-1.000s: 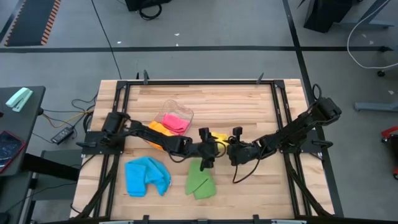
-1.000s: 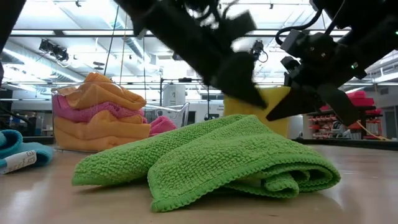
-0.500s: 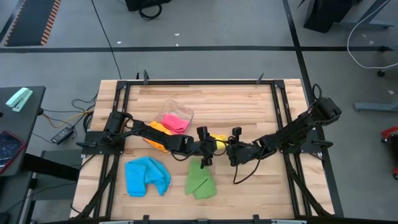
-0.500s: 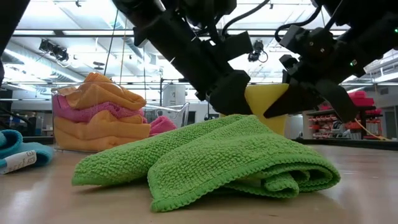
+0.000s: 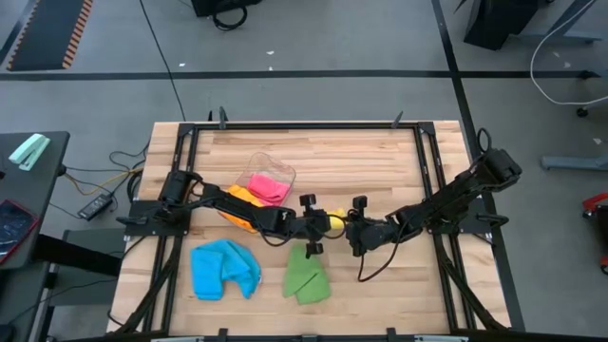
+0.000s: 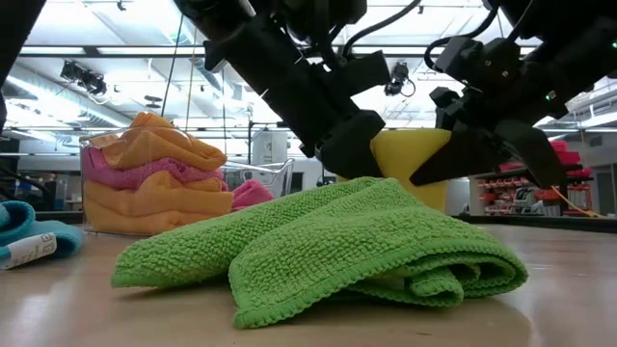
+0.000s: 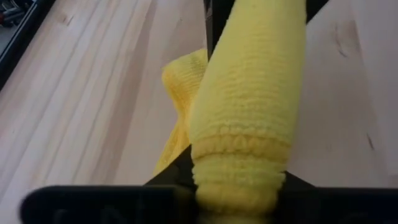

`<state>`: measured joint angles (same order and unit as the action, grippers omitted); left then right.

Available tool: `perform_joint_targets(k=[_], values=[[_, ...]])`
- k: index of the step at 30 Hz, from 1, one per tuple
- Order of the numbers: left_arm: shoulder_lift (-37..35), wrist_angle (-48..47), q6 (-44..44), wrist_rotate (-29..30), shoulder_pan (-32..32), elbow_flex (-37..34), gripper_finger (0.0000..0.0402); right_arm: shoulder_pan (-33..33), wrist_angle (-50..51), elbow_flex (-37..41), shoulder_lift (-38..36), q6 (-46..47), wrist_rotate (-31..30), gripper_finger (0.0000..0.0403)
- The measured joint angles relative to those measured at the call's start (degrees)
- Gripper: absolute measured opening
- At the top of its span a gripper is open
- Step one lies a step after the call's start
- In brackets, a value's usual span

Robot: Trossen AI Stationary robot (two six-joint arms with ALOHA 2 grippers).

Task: Fold microfiber towels
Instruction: Put the folded yellow microfiber towel into the transparent bin

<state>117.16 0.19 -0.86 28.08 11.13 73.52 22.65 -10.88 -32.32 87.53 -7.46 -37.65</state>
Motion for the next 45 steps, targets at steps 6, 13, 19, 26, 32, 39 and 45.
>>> perform_joint_targets(k=[6,13,19,26,32,39,45], values=[[-2.9,-6.0,-0.1,0.0,0.8,0.0,0.0035,0.0,0.4,0.0,-0.6,-0.9,0.0,0.0139],[-10.0,-16.3,-4.3,0.2,1.4,0.0,0.0067,0.1,6.4,0.0,-7.4,0.7,-1.3,0.0197],[-16.7,-26.0,-7.9,0.6,1.3,0.0,0.0048,0.1,14.1,0.0,-14.6,5.0,-1.4,0.0211],[-23.3,-37.5,-7.1,8.5,1.4,0.0,0.0048,0.1,16.8,0.0,-15.2,7.3,-1.5,0.0212],[-25.2,-44.1,-0.3,23.6,1.4,0.0,0.0051,-0.5,16.8,0.0,-13.4,7.3,-1.5,0.0212],[-23.3,-53.9,-0.6,31.7,-3.2,0.1,0.0044,-0.5,16.6,0.0,-12.7,7.3,-1.5,0.0212],[-19.9,-60.3,0.5,30.0,-6.9,0.0,0.0053,-0.5,15.7,0.0,-12.4,7.1,-1.5,0.0212]])
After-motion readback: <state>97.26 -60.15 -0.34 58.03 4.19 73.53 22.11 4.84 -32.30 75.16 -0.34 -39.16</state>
